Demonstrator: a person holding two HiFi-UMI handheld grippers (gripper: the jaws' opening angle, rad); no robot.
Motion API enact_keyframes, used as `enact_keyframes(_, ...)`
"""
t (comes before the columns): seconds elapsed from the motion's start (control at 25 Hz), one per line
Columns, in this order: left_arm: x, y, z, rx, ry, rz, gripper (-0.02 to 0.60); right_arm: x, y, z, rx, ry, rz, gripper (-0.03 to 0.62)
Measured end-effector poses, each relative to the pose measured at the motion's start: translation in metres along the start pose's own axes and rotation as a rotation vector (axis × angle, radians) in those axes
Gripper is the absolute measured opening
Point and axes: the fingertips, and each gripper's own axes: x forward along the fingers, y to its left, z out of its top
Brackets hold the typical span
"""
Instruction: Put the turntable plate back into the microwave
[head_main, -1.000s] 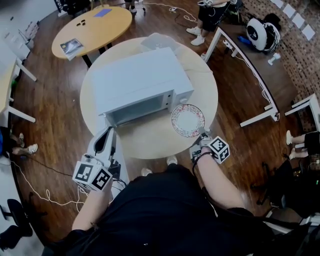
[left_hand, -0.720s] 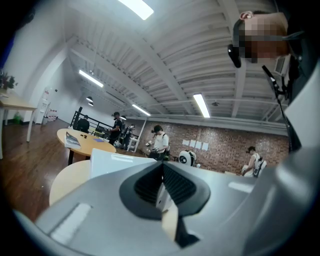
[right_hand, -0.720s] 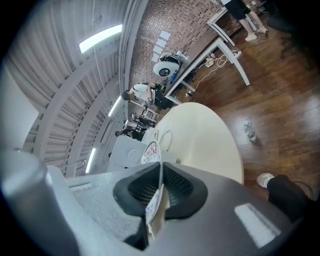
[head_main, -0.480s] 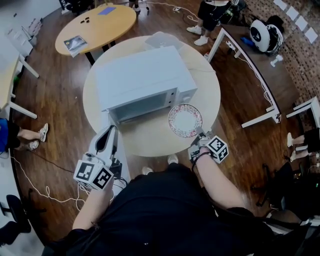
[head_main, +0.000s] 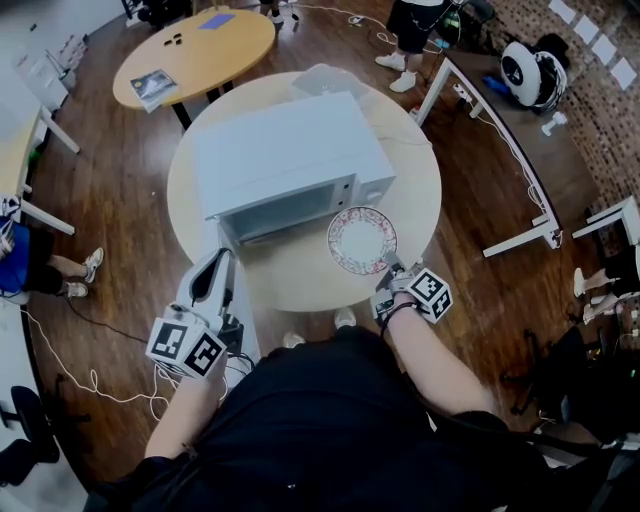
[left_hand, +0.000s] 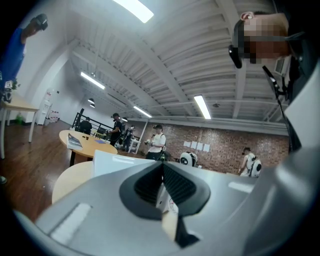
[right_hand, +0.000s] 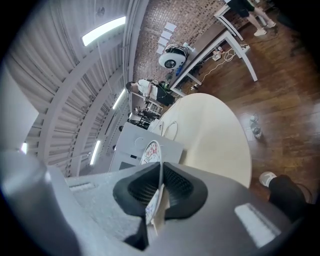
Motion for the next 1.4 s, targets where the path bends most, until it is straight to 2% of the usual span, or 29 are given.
enact_keyframes(0.4, -0.003, 0.006, -0.001, -0.013, -0.003, 0.023, 0.003, 0.01, 0.01, -0.013, -0.004, 0.047, 0.015, 0.017)
enact_keyframes(1.04, 0.002, 0.02, -0.002, -0.01, 0.026, 0.126, 0.003, 0.037, 0.035, -0.044, -0.053, 0.214, 0.083, 0.018)
enact_keyframes(1.4, 0.003, 0.019, -0.002, -0.014, 0.02, 0.151, 0.003, 0.05, 0.046, -0.057, -0.077, 0.282, 0.1, 0.018)
